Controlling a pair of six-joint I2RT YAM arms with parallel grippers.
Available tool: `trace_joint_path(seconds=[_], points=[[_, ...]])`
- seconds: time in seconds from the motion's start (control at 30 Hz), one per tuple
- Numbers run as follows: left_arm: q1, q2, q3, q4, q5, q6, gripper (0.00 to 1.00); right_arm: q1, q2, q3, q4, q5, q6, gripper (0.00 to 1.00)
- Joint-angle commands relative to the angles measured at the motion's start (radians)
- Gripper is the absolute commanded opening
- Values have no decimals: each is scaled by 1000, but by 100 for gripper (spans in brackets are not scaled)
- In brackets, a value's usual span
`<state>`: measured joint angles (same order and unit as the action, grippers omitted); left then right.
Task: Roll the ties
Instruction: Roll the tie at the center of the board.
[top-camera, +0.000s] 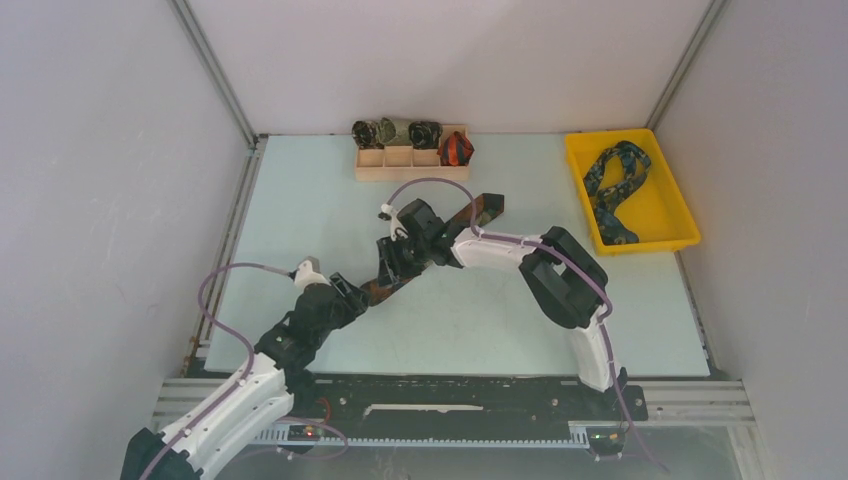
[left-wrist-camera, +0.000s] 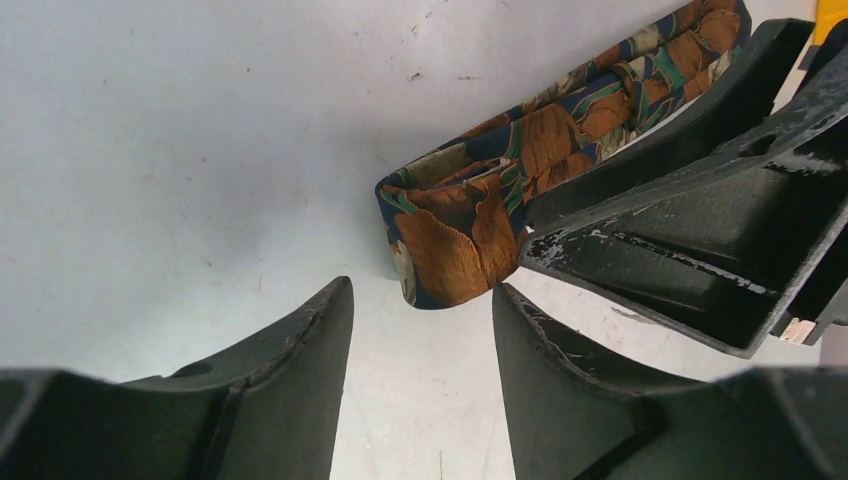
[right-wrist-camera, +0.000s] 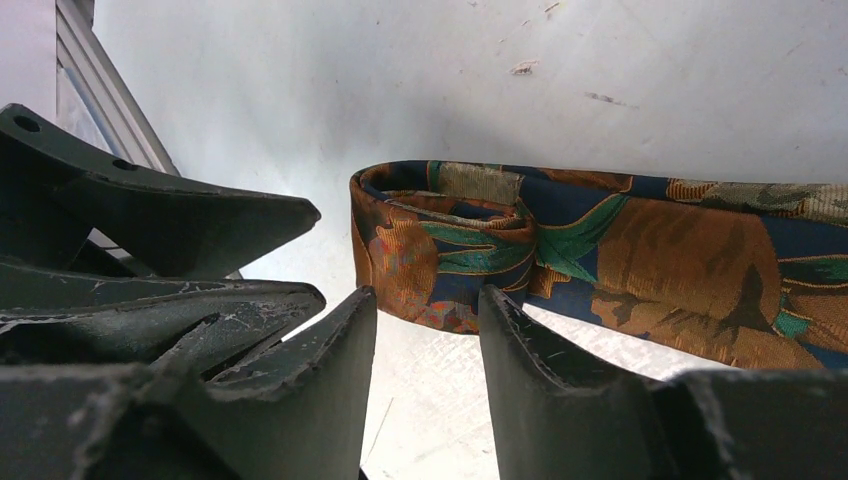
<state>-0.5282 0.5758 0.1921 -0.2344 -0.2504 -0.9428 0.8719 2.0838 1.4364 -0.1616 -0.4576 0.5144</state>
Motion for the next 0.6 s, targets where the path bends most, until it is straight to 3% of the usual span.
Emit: trace_joint_path(seconds=[0.0,0.57], points=[[18,21,-15,79,21,-4,59,-10,19,53,8,-22,-14,44],[65,124,-65,291,102,1,61,-27,43,61,10,-50,-11,41]])
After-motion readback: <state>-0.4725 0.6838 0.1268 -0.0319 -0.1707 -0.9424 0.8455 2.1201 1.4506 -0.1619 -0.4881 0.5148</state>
